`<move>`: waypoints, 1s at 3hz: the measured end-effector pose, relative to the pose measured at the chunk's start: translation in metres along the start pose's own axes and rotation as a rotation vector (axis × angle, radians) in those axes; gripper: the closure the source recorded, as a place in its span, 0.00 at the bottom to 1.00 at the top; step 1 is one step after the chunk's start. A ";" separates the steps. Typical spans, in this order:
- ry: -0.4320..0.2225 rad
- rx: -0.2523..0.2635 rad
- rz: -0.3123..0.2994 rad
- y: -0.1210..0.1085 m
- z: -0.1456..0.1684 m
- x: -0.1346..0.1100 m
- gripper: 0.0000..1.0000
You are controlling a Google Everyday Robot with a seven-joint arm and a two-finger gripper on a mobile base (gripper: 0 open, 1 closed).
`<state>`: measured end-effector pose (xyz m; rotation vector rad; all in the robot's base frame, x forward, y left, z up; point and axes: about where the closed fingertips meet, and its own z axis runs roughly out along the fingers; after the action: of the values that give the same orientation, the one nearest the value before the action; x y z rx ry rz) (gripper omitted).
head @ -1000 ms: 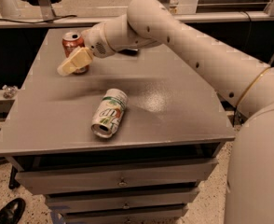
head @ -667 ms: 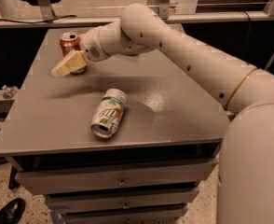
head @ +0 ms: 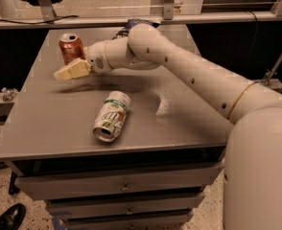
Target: Knock coke can over
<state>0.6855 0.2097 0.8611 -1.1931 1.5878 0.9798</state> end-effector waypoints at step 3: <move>-0.072 0.027 0.046 -0.022 -0.029 -0.015 0.87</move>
Offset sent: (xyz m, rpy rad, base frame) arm 0.0202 -0.0310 0.0113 0.0996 0.0641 -0.0650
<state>0.7031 0.1812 0.8818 -1.0950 1.5726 1.0161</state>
